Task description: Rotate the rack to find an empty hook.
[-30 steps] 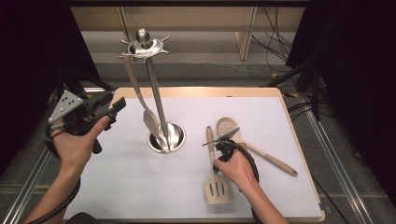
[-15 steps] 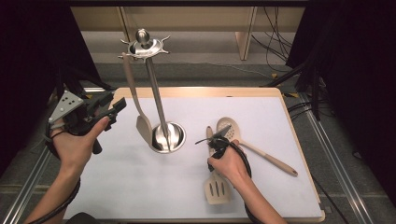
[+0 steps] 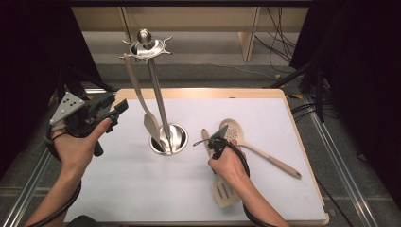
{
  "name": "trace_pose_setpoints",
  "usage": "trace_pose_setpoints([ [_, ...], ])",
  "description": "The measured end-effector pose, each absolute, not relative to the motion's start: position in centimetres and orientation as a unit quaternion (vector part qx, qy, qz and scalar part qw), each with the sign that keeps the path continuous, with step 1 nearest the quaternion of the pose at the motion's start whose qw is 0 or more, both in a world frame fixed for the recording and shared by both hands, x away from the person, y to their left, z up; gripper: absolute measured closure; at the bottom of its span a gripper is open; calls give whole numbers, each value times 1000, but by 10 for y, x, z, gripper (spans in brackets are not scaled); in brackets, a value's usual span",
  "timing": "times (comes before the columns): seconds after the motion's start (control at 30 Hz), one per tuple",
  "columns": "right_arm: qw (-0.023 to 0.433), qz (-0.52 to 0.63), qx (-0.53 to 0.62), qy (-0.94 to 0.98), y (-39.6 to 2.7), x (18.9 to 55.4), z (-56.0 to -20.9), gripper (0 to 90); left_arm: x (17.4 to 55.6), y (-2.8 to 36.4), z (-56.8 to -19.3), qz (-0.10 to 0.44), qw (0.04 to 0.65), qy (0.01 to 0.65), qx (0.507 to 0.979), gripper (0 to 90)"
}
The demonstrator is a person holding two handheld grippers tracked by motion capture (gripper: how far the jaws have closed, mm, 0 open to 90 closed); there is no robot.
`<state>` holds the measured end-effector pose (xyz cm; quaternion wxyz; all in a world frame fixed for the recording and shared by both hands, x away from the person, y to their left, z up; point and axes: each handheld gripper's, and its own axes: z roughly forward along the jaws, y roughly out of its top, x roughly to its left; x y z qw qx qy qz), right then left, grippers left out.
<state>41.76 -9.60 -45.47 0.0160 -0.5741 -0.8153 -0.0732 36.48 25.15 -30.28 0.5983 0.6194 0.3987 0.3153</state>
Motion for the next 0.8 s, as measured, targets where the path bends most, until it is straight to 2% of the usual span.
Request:
trace_pose_setpoints([
  [0.27,31,-39,-566,-823,-100,413,-454,776,366,250,-304,315,597,399,620,467],
  [0.57,39,-30,-557,-829,-98,413,-454,730,365,250,-303,315,599,398,619,466],
  [0.8,33,-20,-544,-838,-98,416,-455,773,364,248,-303,315,597,396,623,466],
])
